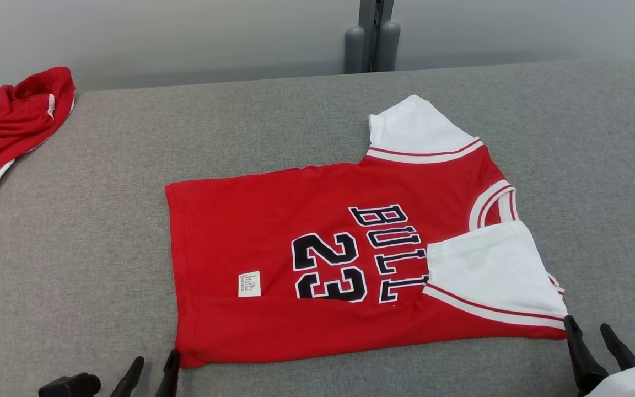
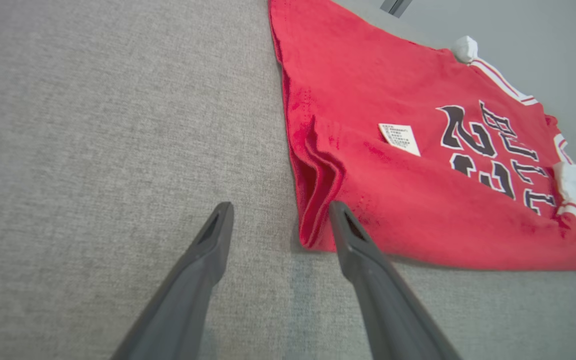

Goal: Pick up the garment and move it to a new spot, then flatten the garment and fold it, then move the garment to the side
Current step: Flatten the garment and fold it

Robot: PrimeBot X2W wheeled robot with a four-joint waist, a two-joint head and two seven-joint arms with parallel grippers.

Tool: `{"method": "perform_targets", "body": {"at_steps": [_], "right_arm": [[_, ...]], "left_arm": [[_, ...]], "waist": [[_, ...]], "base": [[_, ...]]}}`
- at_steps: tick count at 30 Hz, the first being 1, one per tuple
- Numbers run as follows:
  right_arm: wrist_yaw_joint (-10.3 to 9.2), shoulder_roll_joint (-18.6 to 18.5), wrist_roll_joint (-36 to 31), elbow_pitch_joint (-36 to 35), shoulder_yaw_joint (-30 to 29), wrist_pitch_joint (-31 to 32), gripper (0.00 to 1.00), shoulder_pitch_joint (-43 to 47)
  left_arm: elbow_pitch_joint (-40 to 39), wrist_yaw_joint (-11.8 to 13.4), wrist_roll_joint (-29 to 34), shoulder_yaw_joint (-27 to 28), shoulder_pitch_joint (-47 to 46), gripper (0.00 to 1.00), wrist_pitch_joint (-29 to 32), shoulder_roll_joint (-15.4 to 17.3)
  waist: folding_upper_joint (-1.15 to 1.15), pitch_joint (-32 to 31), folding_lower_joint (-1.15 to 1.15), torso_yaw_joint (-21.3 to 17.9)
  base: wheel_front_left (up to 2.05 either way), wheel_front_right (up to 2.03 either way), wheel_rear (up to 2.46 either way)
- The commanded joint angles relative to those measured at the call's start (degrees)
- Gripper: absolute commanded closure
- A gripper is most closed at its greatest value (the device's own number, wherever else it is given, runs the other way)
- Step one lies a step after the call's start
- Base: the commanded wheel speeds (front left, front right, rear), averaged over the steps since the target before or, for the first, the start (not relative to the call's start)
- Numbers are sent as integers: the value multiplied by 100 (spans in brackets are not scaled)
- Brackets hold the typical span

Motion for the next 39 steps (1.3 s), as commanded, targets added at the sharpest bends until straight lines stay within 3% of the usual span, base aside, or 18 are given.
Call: {"method": "perform_targets", "body": {"at_steps": [1, 8, 14, 27, 39], "right_arm": [[1, -1, -7, -149, -128, 15, 0, 75], [1, -15, -124, -578, -251, -124, 0, -160], [1, -165, -230, -799, 99, -135, 0, -703], [1, -507, -173, -633, 959, -106, 0, -1764], [1, -740, -104, -510, 1240, -203, 0, -2211]], "left_arm": [[-107, 37, -41, 108, 8, 0, -60, 85], [-197, 105, 96, 175, -508, 0, -30, 244], [78, 97, 319, 37, -1590, 0, 250, 413], [2221, 42, 701, -290, -4052, 0, 812, 547], [3441, -202, 913, -562, -5095, 0, 654, 578]], "waist": [[0, 3, 0, -8], [0, 33, 0, -65], [0, 171, 0, -135], [0, 981, 0, -271], [0, 1459, 0, -393]], "base": [[0, 0, 0], [0, 0, 0], [0, 0, 0], [0, 0, 0], [0, 0, 0]]}}
